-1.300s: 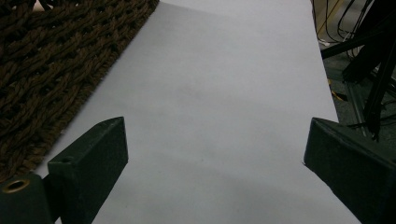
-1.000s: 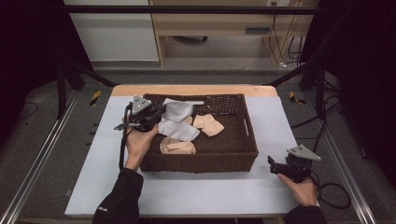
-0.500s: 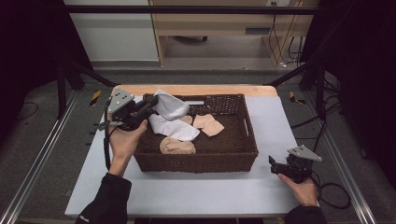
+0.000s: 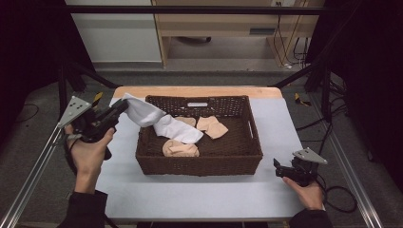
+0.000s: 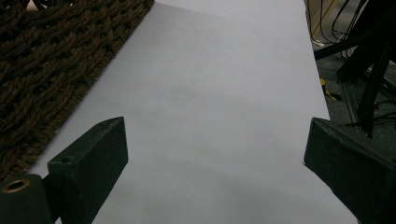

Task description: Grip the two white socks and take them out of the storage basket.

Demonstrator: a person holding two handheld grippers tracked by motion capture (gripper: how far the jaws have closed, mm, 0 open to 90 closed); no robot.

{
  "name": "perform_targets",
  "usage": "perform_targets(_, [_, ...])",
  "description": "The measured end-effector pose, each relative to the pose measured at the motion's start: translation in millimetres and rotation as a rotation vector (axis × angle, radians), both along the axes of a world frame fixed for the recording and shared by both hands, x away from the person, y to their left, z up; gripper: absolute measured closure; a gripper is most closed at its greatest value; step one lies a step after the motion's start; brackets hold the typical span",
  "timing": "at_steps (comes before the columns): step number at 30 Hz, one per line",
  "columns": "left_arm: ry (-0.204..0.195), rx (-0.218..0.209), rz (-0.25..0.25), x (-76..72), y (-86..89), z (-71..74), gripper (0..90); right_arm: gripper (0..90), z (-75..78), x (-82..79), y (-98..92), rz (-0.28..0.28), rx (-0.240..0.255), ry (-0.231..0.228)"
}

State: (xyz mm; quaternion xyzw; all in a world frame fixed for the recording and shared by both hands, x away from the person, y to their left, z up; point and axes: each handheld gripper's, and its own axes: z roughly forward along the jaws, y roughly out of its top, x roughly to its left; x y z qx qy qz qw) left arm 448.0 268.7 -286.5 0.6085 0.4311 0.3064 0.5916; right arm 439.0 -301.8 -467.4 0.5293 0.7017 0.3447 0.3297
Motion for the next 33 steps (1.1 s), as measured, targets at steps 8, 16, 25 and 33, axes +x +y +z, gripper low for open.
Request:
perform_targets(8, [0.011, -0.037, 0.093, -15.3, 42.1, -18.4, 86.8, 6.5, -0.3, 0.0, -0.1, -0.002, 0.0, 0.002])
perform_targets(16, [0.093, 0.019, 0.169, -9.4, 64.0, -48.1, 86.7, 6.6, -0.1, -0.4, -0.3, -0.001, 0.0, 0.001])
perform_targets(25, [0.255, 0.091, 0.206, -4.3, 79.4, -90.6, 86.7, 6.7, -0.3, -1.0, 0.3, 0.005, -0.007, 0.001])
perform_targets(33, [0.46, 0.173, 0.158, 4.5, 76.5, -132.1, 86.5, 6.7, 0.5, -1.9, -0.6, -0.001, 0.0, 0.0])
